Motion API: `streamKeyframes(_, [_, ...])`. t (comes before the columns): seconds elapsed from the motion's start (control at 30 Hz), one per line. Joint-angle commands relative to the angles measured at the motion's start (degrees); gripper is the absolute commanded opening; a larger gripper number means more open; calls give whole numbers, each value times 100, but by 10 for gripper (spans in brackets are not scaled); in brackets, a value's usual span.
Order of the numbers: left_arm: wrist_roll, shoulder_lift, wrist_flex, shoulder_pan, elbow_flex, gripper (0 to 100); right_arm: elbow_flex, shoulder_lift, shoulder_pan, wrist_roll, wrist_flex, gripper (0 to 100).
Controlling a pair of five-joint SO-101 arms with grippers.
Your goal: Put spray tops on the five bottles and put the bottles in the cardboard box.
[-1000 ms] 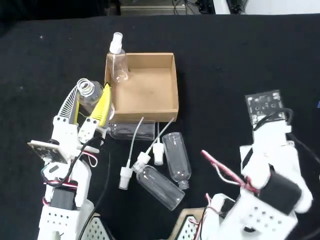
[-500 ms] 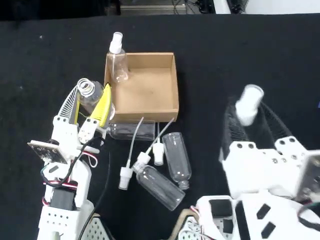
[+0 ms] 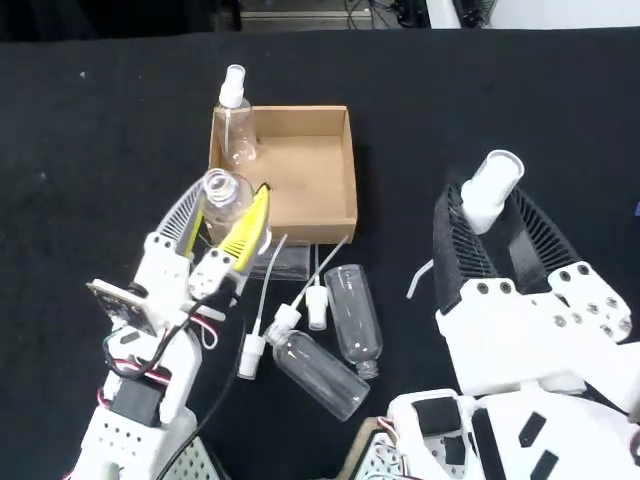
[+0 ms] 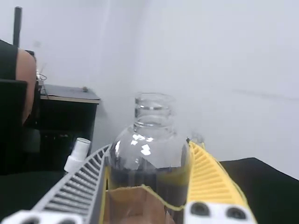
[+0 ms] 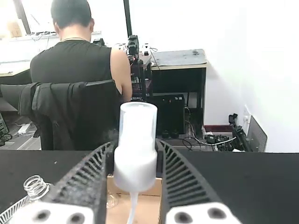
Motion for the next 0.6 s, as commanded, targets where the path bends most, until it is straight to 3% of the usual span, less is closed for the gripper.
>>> streamKeyframes(0.0, [44, -88, -35, 127, 127, 30, -198, 136, -88, -62, -176, 11])
streamKeyframes(0.3, [44, -88, -35, 110, 127, 30, -198, 145, -97, -79, -1380, 11])
streamKeyframes(0.43, [44, -88, -35, 110, 127, 30, -198, 251, -105, -563, -2040, 11])
streamKeyframes(0.57, [44, -88, -35, 110, 127, 30, -198, 629, -818, -721, -2532, 11])
